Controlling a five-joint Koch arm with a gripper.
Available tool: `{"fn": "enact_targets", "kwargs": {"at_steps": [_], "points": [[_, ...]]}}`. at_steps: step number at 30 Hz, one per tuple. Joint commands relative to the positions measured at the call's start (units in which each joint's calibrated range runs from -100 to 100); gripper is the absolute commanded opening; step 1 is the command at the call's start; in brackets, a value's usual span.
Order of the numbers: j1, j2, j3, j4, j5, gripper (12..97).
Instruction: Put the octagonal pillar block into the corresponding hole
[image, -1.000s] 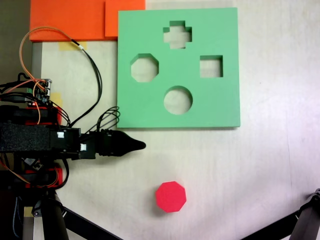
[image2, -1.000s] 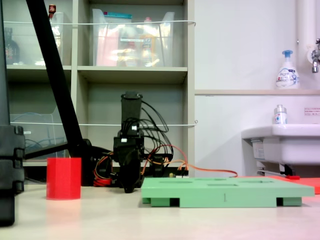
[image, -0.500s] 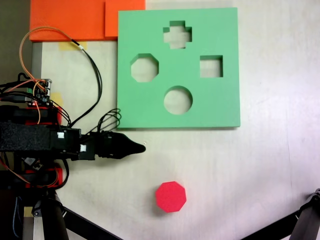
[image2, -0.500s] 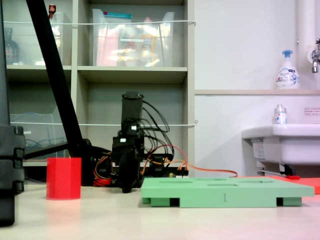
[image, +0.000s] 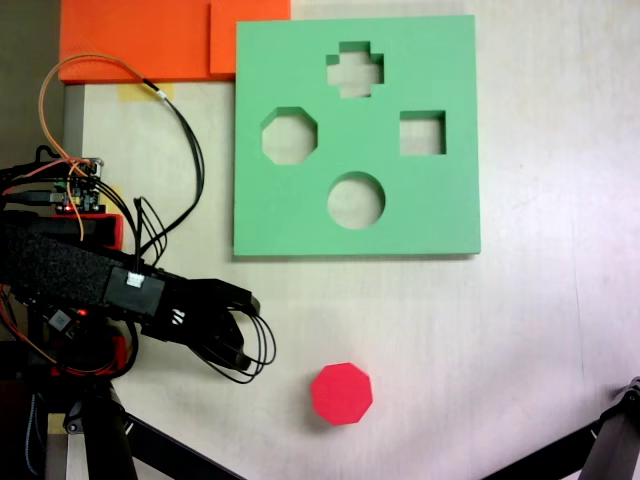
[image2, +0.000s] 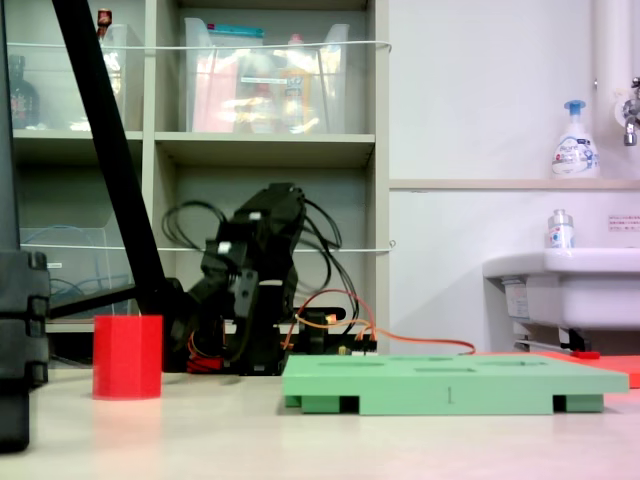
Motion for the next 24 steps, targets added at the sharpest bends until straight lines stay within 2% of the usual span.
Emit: {"fn": "enact_targets", "kwargs": {"at_steps": [1,7,10,13,17,20,24], "points": [[1.51,-0.55,5.99,-9.85,2.69,41.7],[4.54,-0.55,28.62,-23.62,3.66,41.7],[4.88,14.40,45.27,-34.31,3.37,43.8],[4.98,31.44,63.02,-45.96,2.15,57.0],[4.93,40.79,69.60,-47.50,2.34,73.2],[4.40,47.08,70.80,-47.41,2.34,96.4],[3.08,54.20,72.19,-47.21,0.78,96.3]]}}
